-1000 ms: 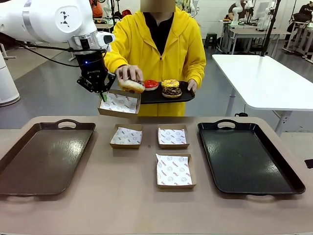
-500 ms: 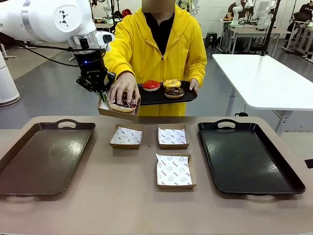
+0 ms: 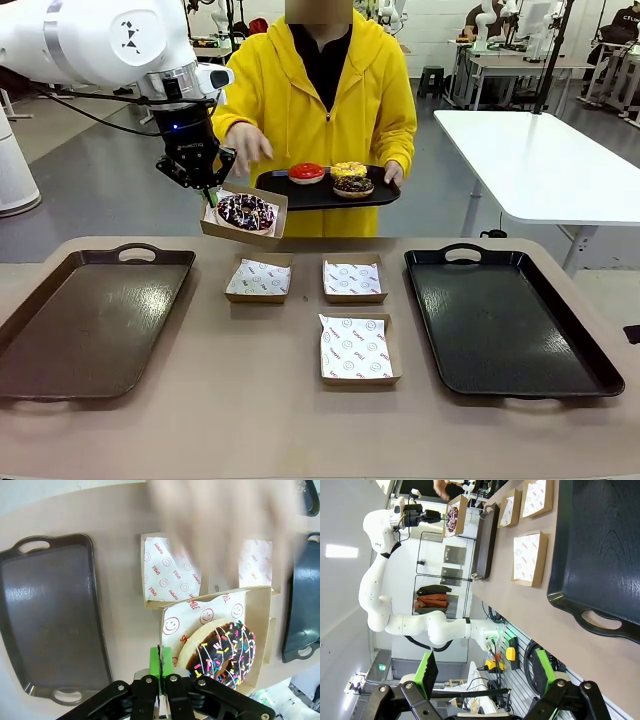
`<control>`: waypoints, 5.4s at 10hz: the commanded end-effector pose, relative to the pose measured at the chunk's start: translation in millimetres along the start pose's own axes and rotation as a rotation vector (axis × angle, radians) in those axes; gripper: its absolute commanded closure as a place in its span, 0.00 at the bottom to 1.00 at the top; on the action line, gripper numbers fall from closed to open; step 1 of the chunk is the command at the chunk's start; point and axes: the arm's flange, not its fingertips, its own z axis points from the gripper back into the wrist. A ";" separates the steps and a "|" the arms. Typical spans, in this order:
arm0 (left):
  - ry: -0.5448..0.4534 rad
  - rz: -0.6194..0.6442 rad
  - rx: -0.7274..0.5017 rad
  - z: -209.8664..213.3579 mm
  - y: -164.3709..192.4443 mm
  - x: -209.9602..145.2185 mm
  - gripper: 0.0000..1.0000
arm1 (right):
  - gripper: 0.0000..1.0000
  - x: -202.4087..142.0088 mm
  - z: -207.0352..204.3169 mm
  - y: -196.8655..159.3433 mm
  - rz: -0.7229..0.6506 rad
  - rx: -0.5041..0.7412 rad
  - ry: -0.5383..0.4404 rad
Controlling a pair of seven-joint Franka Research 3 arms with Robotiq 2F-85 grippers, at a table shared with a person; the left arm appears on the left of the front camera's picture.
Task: Individually package the donuts and arrange them on the tray.
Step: Place the picked Paper togo box on the Handle tray while simultaneously picking up another Paper togo box from the table with the other hand.
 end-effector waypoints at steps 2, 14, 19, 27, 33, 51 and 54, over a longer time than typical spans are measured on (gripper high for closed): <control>-0.003 0.010 0.005 0.2 2.5 -5.9 1.00 | 0.00 -0.4 0.4 0.0 0.006 0.011 -0.003; -0.028 -0.071 0.218 41.9 104.1 5.1 0.99 | 0.00 43.2 -100.9 125.7 0.069 -0.384 0.134; 0.048 0.059 0.144 -2.9 199.8 17.8 0.99 | 0.00 70.2 -228.8 121.1 0.063 -0.644 0.226; 0.106 0.097 0.137 -29.4 216.3 15.4 0.99 | 0.00 62.8 -260.5 103.8 0.080 -0.657 0.267; 0.155 0.037 0.106 -49.1 225.6 -13.1 0.99 | 0.00 53.5 -300.1 109.3 0.098 -0.790 0.290; 0.036 0.041 0.058 -111.1 246.0 -89.6 0.99 | 0.00 45.7 -398.7 48.5 -0.056 -1.149 0.128; -0.016 0.082 0.064 -112.6 247.0 -104.8 0.99 | 0.00 47.3 -404.7 43.8 -0.115 -1.156 0.101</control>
